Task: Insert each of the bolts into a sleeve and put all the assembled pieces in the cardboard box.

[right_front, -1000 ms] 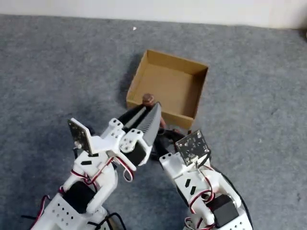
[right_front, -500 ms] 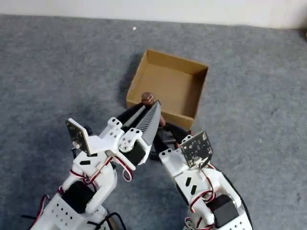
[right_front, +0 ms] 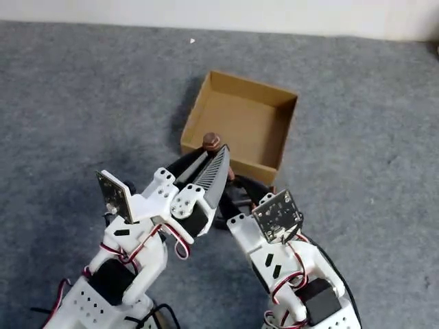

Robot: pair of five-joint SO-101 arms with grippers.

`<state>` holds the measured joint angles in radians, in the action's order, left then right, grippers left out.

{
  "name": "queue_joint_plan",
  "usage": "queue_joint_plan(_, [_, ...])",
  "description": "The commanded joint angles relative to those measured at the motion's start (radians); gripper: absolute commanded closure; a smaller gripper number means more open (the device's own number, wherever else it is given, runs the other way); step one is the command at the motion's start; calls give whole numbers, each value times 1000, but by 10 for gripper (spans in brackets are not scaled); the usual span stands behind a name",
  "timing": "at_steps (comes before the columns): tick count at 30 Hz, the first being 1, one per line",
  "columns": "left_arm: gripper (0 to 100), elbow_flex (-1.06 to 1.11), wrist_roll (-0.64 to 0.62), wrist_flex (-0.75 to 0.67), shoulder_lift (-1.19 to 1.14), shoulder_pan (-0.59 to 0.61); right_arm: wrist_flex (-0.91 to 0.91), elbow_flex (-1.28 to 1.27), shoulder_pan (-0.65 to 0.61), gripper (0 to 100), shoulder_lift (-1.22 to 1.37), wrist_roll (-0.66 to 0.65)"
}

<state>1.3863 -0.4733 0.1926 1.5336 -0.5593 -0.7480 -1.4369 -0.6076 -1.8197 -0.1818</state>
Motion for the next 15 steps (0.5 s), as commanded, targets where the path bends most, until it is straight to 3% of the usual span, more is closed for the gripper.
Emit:
queue_joint_plan(1, [995,-18,9,29,16,15,35,5,-5,993,-19,-9])
queue_joint_plan(15, [988,16,12,133,16,18,35,4,-4,993,-19,-11])
